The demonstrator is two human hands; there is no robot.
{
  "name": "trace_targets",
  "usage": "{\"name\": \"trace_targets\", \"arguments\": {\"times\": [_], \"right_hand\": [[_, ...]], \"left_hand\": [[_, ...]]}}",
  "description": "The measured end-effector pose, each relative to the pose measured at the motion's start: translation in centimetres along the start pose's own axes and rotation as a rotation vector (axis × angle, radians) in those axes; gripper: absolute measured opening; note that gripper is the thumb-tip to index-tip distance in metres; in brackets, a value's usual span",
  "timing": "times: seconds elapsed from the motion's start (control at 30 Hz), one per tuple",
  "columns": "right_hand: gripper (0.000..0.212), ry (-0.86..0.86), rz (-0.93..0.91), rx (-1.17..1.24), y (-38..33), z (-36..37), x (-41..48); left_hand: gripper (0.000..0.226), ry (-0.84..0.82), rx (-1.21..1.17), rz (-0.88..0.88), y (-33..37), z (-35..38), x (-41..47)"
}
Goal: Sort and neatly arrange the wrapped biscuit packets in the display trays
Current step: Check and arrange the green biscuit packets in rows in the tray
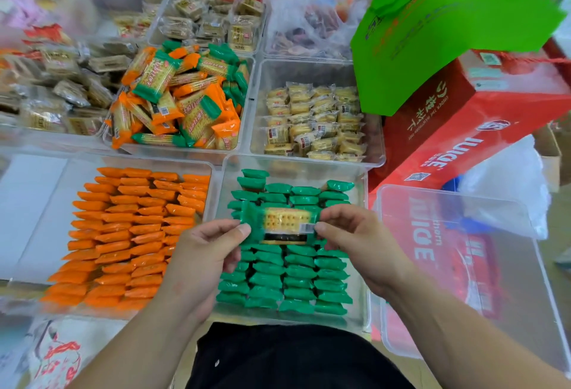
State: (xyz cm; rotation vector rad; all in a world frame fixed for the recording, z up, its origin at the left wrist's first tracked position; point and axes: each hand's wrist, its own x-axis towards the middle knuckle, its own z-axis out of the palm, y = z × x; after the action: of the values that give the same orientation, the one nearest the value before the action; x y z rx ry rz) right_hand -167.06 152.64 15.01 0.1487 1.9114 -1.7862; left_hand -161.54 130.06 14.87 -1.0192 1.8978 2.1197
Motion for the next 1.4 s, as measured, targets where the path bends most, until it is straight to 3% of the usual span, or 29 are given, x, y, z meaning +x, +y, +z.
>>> {"name": "trace_targets", "arguments": {"times": [0.17,0.3,0.4,0.47,0.57,0.87,1.07,1.17,1.3,1.4], "right_hand": [[0.019,0.025,-0.064,0.033,-0.3,-1.8,-3.3],[0.005,-0.144,0.008,0.294,-0.7,-3.0,-5.4],[0.017,-0.238,0.038,0.628,-2.0,-3.8,-6.5],[0.030,-0.206,-0.005,0.702,-2.9,-4.8,-7.1],[0.030,-0.183,-0.030,0.652,-3.2,-6.2,-7.5],[0.030,-0.278,0.068,0.718,-1.1,-5.9,-9.4],[0.017,-0.225,0.114,0.777,-0.2,-6.2,-10.2],[0.021,-0.185,0.089,0.797,0.2,-6.2,-10.3],[0.023,-0.099,0.066,0.698,0.4,-6.2,-10.3],[0.022,-0.063,0.106,0.551,0.4,-6.4,-10.5]], "left_hand": [[0.037,-0.151,-0.056,-0.050,0.5,0.6,-3.5],[0.031,-0.209,-0.071,-0.018,0.4,1.2,-5.6],[0.020,-0.222,-0.123,0.003,0.1,1.2,-6.3],[0.011,-0.201,-0.060,0.044,-0.2,1.1,-7.0],[0.018,-0.163,0.081,0.134,-0.2,1.1,-8.3],[0.045,-0.243,0.165,0.321,1.0,4.5,-9.7],[0.038,-0.210,0.462,0.555,0.9,4.4,-10.9],[0.038,-0.145,0.495,0.644,0.9,4.6,-11.3],[0.026,-0.120,0.445,0.620,1.1,4.8,-10.9],[0.011,-0.101,0.294,0.425,1.1,4.6,-10.4]]}}
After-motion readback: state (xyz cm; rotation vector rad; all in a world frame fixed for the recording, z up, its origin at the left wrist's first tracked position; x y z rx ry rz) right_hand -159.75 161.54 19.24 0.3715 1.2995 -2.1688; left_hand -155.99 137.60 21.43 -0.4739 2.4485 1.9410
